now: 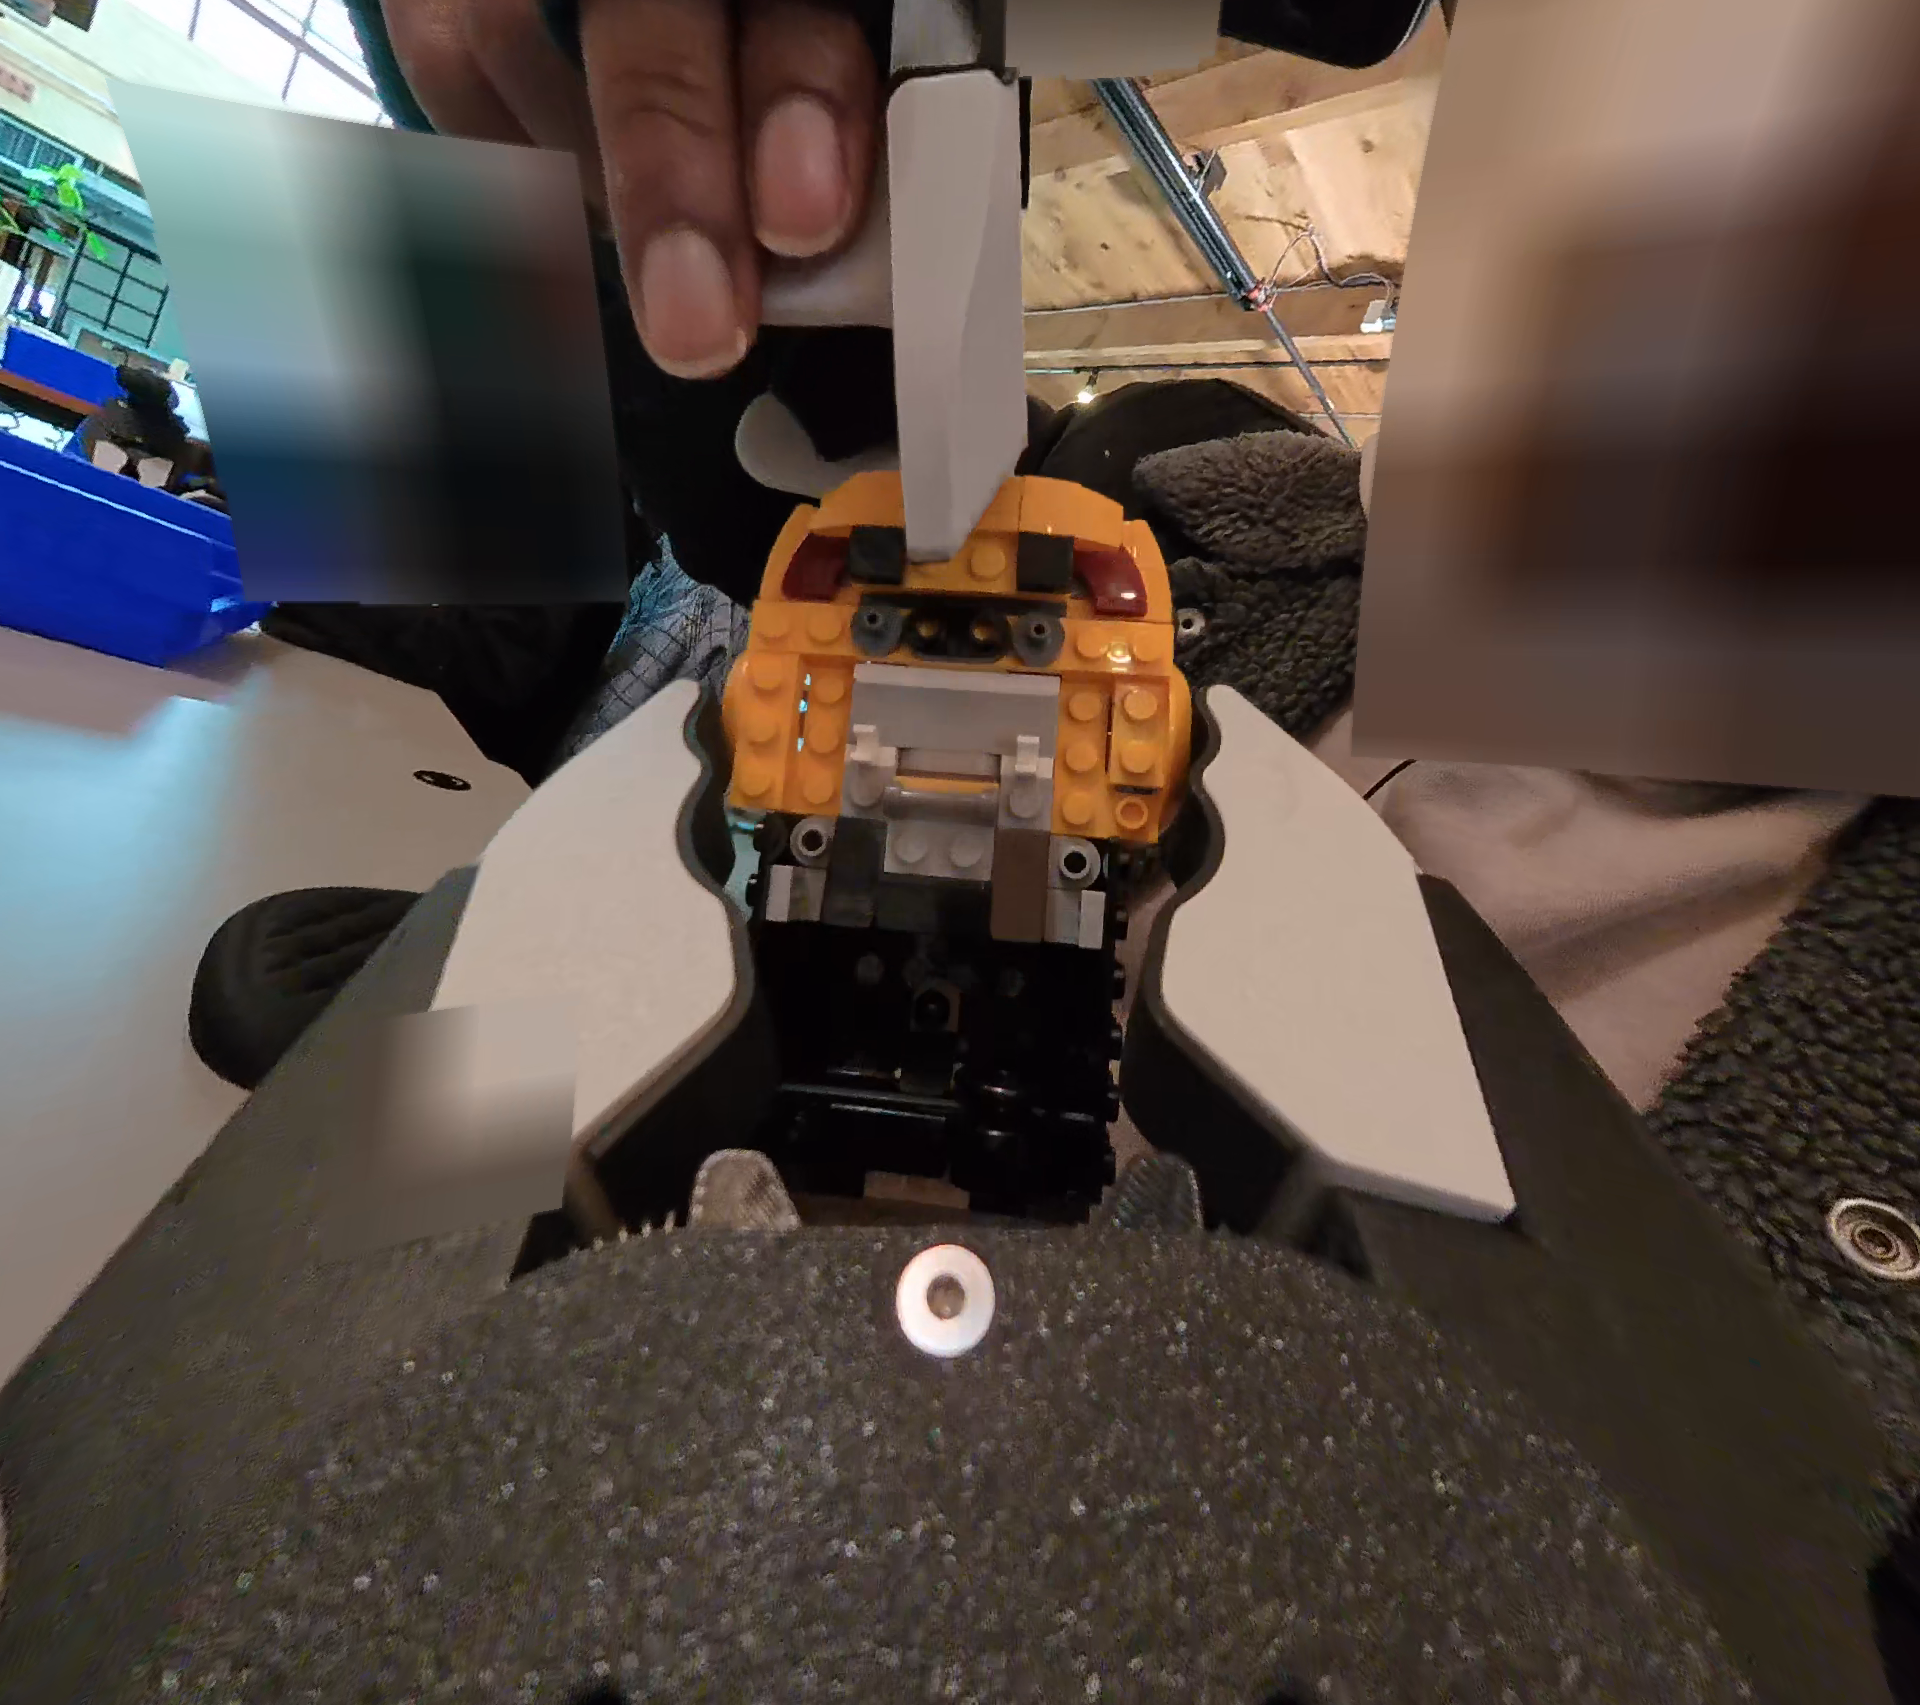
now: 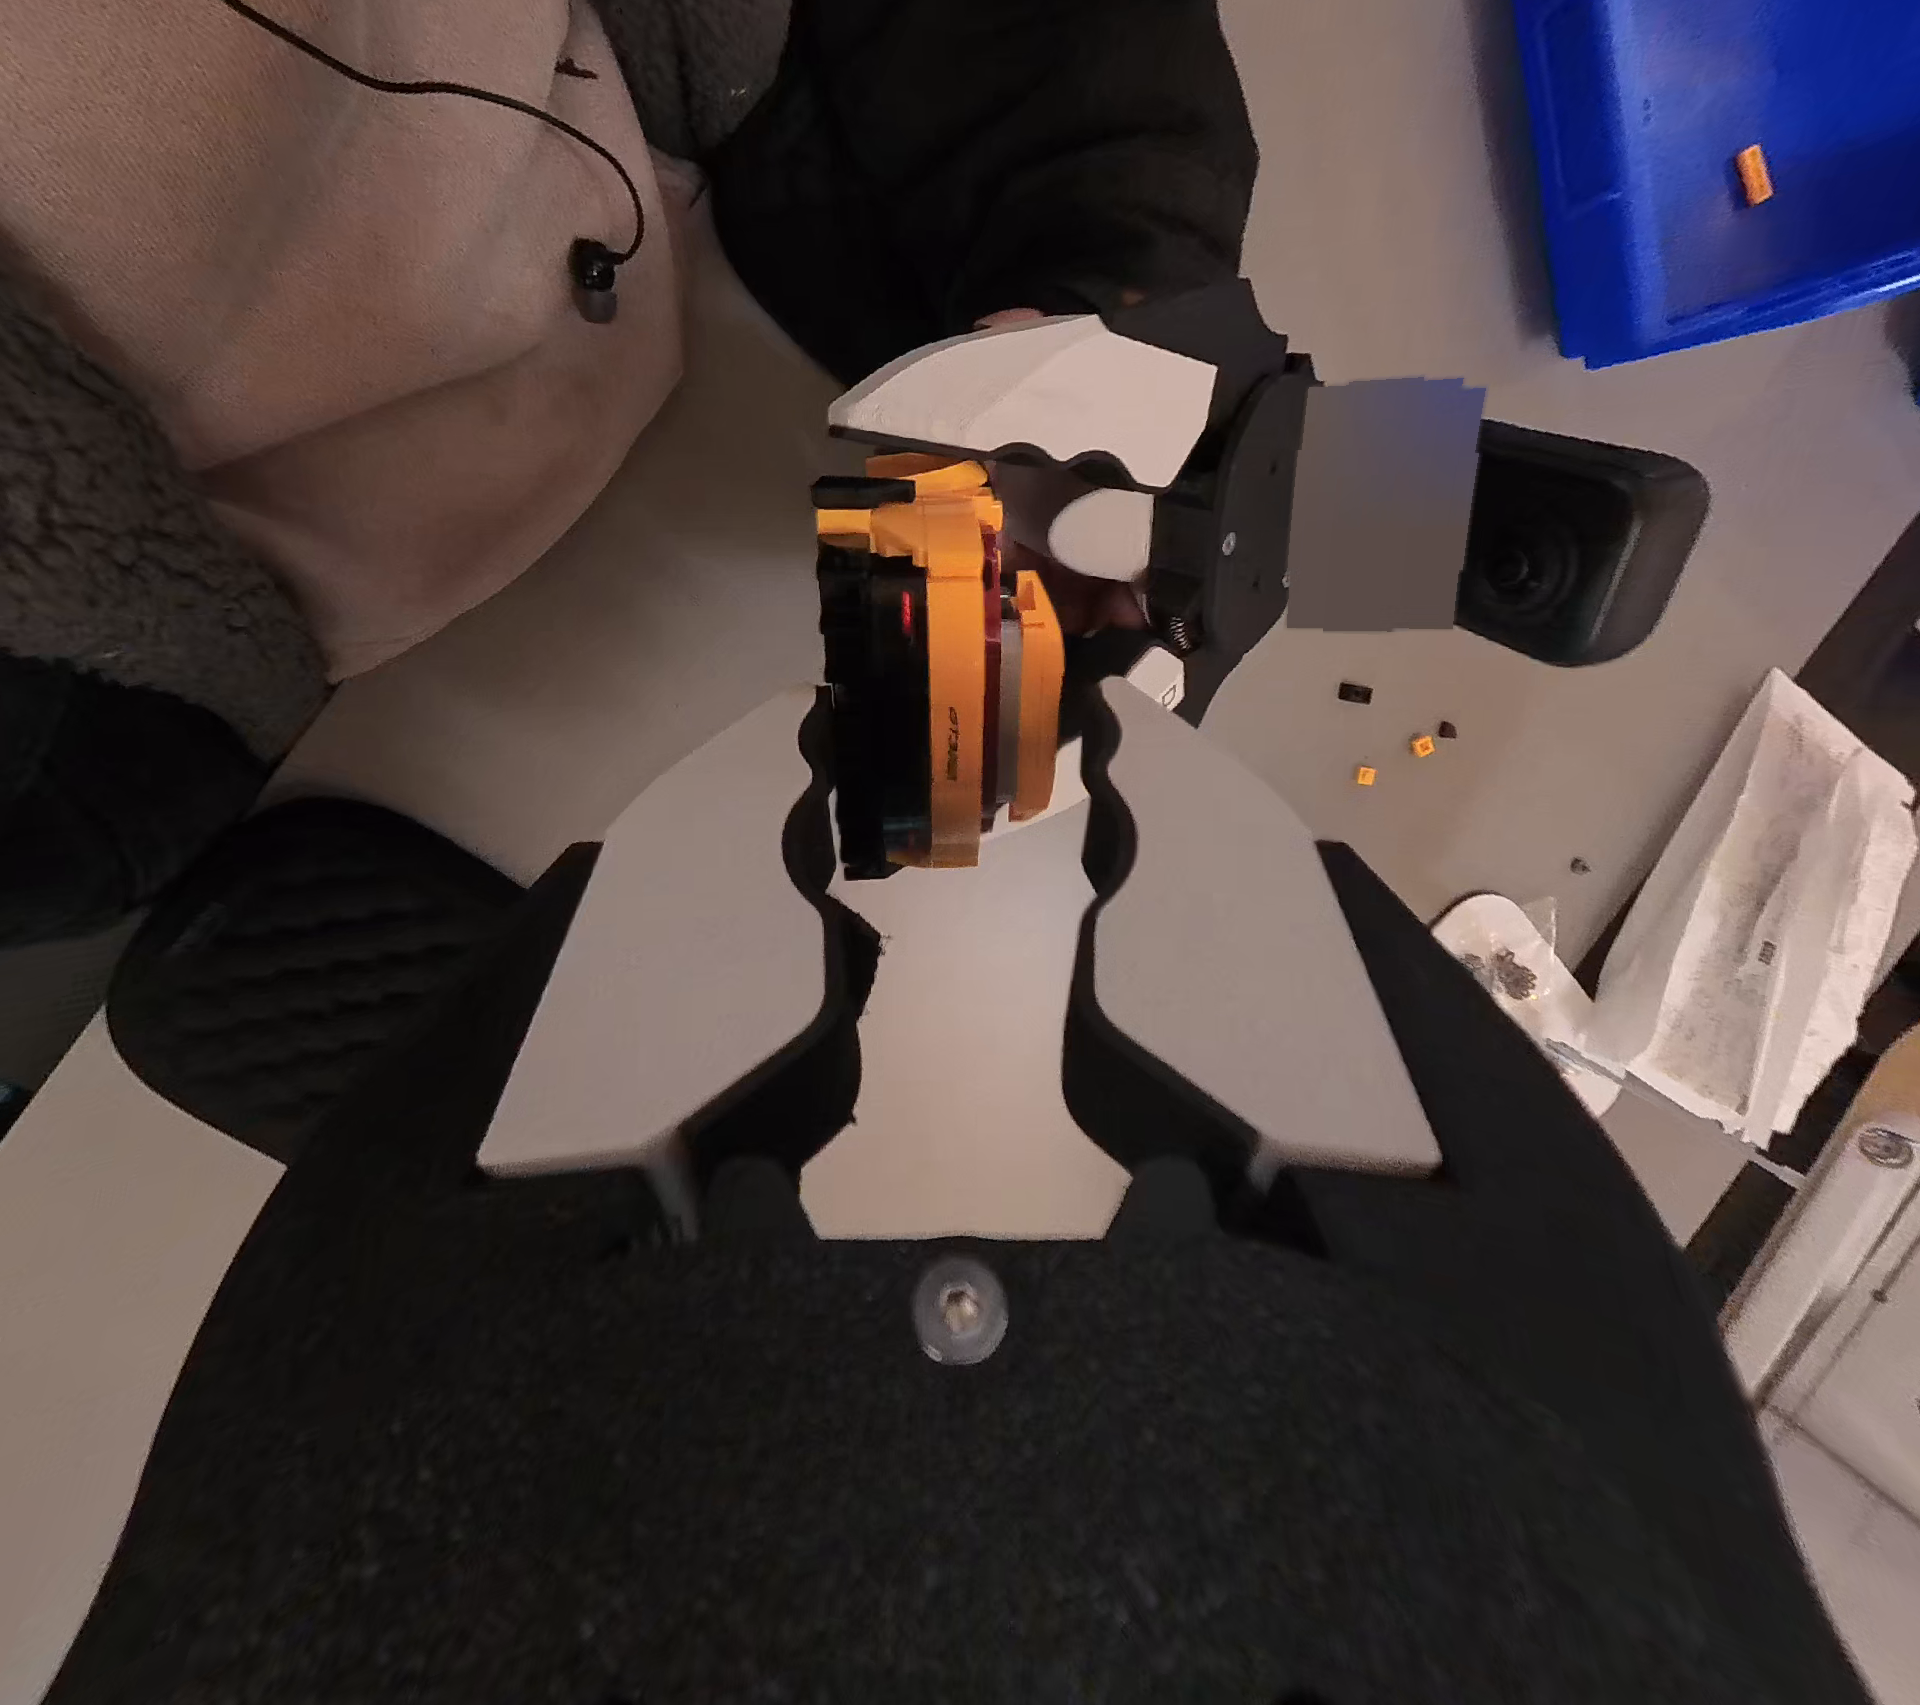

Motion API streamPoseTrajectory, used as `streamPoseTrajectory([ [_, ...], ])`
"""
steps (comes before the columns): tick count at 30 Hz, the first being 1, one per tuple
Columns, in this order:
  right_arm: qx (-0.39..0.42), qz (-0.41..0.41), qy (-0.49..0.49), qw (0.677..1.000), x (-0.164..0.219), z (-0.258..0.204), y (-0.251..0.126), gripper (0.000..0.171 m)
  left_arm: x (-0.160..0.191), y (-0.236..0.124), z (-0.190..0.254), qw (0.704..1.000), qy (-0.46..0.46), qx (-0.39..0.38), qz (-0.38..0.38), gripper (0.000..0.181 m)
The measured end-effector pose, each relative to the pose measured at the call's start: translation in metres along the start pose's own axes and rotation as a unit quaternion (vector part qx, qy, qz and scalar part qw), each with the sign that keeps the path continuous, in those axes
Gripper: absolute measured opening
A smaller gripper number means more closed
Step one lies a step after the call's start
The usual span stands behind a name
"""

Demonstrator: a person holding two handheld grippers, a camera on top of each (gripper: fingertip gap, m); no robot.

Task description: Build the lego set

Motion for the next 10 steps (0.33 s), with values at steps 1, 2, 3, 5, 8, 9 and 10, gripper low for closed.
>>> streamPoseTrajectory([
  [1,0.005,0.0,0.001,1.0,0.0,0.001,-0.001,0.045,-0.001,-0.001,0.0,1.0,0.0,0.001,0.004,0.083],
  [2,0.01,0.001,0.002,1.0,0.0,0.002,-0.001,0.045,-0.002,-0.002,0.001,1.0,0.0,0.001,0.008,0.083],
  [3,0.013,0.002,0.003,1.0,0.0,0.003,-0.002,0.045,-0.003,-0.003,0.001,1.0,0.001,0.003,0.013,0.083],
  [5,0.023,0.006,0.007,1.0,-0.001,0.005,-0.005,0.046,-0.005,-0.004,0.002,1.0,0.003,0.006,0.023,0.083],
  [8,0.046,0.013,0.014,0.999,-0.001,0.01,-0.011,0.048,-0.009,-0.009,0.003,0.999,0.007,0.004,0.042,0.083],
  [9,0.059,0.016,0.016,0.998,-0.001,0.012,-0.014,0.049,-0.011,-0.012,0.004,0.999,0.008,0.0,0.05,0.083],
  [10,0.077,0.021,0.019,0.997,-0.002,0.014,-0.017,0.051,-0.014,-0.015,0.003,0.998,0.01,-0.007,0.059,0.083],
])
Point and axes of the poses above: each gripper's, where its closed fingertips meet, y out along the fingers, x out of its underside, z = x × y across the jaws, the point moved 5 cm from there along -y, back along the fingers, and after that the axes turned 13 degrees about -z, right-handed, at the moved point
